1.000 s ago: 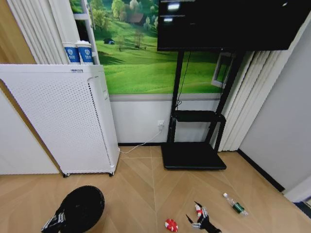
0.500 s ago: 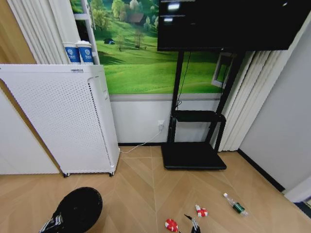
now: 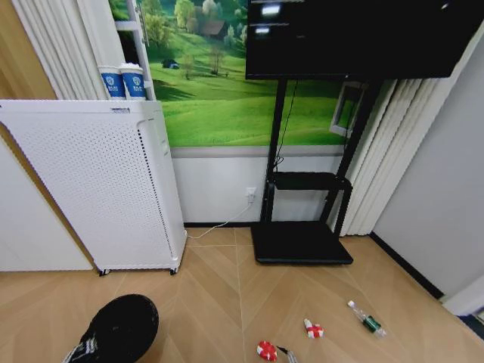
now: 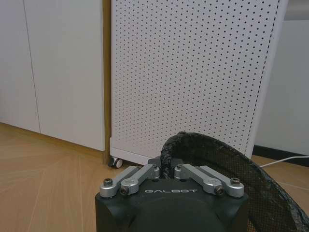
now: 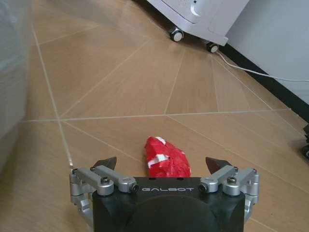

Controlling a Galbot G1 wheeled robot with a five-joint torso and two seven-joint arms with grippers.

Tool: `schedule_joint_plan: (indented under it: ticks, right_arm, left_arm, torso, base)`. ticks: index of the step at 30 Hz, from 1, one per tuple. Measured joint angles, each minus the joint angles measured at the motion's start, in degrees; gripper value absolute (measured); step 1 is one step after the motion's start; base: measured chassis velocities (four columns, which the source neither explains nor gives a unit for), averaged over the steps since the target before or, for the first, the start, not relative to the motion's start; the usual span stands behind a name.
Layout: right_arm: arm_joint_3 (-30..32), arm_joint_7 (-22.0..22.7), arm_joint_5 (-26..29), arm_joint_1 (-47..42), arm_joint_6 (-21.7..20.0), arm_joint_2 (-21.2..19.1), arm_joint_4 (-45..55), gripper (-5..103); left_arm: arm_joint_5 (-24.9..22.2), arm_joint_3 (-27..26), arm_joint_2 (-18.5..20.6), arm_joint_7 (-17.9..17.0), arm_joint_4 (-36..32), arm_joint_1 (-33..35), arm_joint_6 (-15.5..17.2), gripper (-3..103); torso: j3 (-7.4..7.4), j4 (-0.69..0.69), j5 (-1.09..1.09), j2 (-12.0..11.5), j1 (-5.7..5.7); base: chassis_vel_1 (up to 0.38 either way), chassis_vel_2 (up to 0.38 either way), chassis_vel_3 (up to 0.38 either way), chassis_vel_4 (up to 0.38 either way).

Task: Pick up the trash bin and place the garbage on the floor into it.

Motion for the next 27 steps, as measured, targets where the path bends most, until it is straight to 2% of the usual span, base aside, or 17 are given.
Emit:
schedule_joint_plan:
  ticks: [8,15,18,19,20,21,23,24,26,27]
  right_arm:
    - [-1.27,-0.26,1.78,1.51,-0.47,2.23,-2.82,100]
    - [-1.88,-0.90,2.56,2.80,-0.77,6.15,-6.87,103]
    - [-2.69,-0.96,3.04,3.41,-1.19,7.64,-8.11,98]
    - [-2.73,-1.13,3.39,3.73,-1.21,8.88,-9.16,88]
    - [-2.75,-1.49,3.89,4.01,-1.29,9.61,-9.91,82]
    - [-2.75,-1.49,3.89,4.01,-1.29,9.61,-9.91,82]
    - [-2.77,-2.66,4.74,4.69,-1.20,10.84,-11.83,71]
    - [-2.77,-2.66,4.74,4.69,-1.20,10.84,-11.83,71]
    - [-2.34,-3.96,5.48,5.36,-0.93,11.96,-14.04,61]
    - [-2.34,-3.96,5.48,5.36,-0.93,11.96,-14.04,61]
  left_arm:
    - [0.02,-0.08,-0.47,0.67,-0.37,0.24,-1.02,8]
    - [0.58,0.25,-0.98,0.90,0.18,-0.14,-1.50,8]
    - [0.59,0.33,-1.02,1.01,0.27,-0.23,-1.68,8]
    - [0.45,0.38,-1.01,1.08,0.15,-0.17,-1.69,8]
    - [0.35,0.39,-1.00,1.11,-0.13,-0.03,-1.69,8]
    - [0.35,0.39,-1.00,1.11,-0.13,-0.03,-1.69,8]
    - [0.30,0.40,-1.00,1.51,-0.63,0.19,-1.84,8]
    - [0.30,0.40,-1.00,1.51,-0.63,0.19,-1.84,8]
    - [0.18,0.48,-1.03,2.07,-0.76,0.39,-2.05,8]
    - [0.18,0.48,-1.03,2.07,-0.76,0.39,-2.05,8]
  torso:
    - [0.00,0.01,-0.01,0.00,0.00]
    - [0.00,0.01,0.00,0.00,0.00]
    - [0.00,0.01,-0.01,0.00,0.00]
    - [0.00,0.00,-0.01,0.00,0.00]
    - [0.00,0.01,0.01,0.00,0.00]
    - [0.00,0.01,0.01,0.00,0.00]
    - [0.00,0.01,-0.01,0.00,0.00]
    - [0.00,0.01,-0.01,0.00,0.00]
    - [0.00,0.00,0.01,0.00,0.00]
    - [0.00,0.00,0.01,0.00,0.00]
  base:
    - [0.000,0.000,0.000,0.000]
    - [0.000,0.000,0.000,0.000]
    - [0.000,0.000,0.000,0.000]
    - [0.000,0.000,0.000,0.000]
    - [0.000,0.000,0.000,0.000]
    - [0.000,0.000,0.000,0.000]
    - [0.000,0.000,0.000,0.000]
    - [0.000,0.000,0.000,0.000]
    - [0.000,0.000,0.000,0.000]
    - [0.000,0.000,0.000,0.000]
